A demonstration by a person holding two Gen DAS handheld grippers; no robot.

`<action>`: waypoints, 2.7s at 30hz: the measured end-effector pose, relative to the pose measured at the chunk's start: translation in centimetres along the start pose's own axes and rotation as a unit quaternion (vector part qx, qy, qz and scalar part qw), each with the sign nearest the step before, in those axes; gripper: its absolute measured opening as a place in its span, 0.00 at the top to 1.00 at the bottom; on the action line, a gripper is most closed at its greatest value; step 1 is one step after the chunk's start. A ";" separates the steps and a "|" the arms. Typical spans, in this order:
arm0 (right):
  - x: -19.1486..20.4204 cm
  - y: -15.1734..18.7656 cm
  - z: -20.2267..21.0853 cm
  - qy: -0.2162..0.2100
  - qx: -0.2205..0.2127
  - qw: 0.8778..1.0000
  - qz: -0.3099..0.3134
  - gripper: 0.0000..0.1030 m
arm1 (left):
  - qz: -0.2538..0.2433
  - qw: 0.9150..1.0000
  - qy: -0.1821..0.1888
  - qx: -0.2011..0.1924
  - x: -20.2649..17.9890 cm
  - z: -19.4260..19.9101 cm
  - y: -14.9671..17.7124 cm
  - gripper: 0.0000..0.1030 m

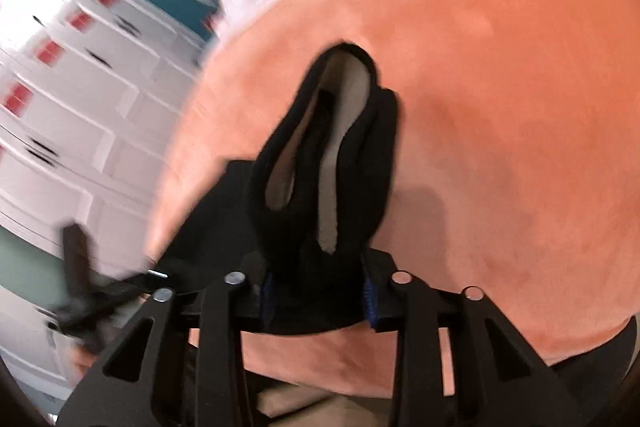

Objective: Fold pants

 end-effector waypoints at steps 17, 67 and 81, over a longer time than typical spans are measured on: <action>2.6 -5.5 -9.4 0.129 0.022 0.989 0.063 0.83 | -0.069 0.991 -0.114 -0.014 0.2 -3.6 2.0 0.45; 6.7 -7.2 -5.1 -0.025 -0.004 0.999 0.039 0.59 | 0.020 0.996 -0.065 -0.055 -3.1 -5.5 -12.2 0.14; -0.5 -6.1 -6.5 0.032 -0.006 0.998 0.047 0.93 | 0.016 0.990 -0.124 -0.061 -0.9 -14.6 -15.9 0.05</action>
Point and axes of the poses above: each gripper's, at about its wrist camera, not at the fingertips, and z roughly against the way its jaws point, x to its left, y to its underside, the point moved 4 cm from there along -z, roughly the way its jaws point, and after that the axes turned 1 degree about y, right-handed, at the moved point
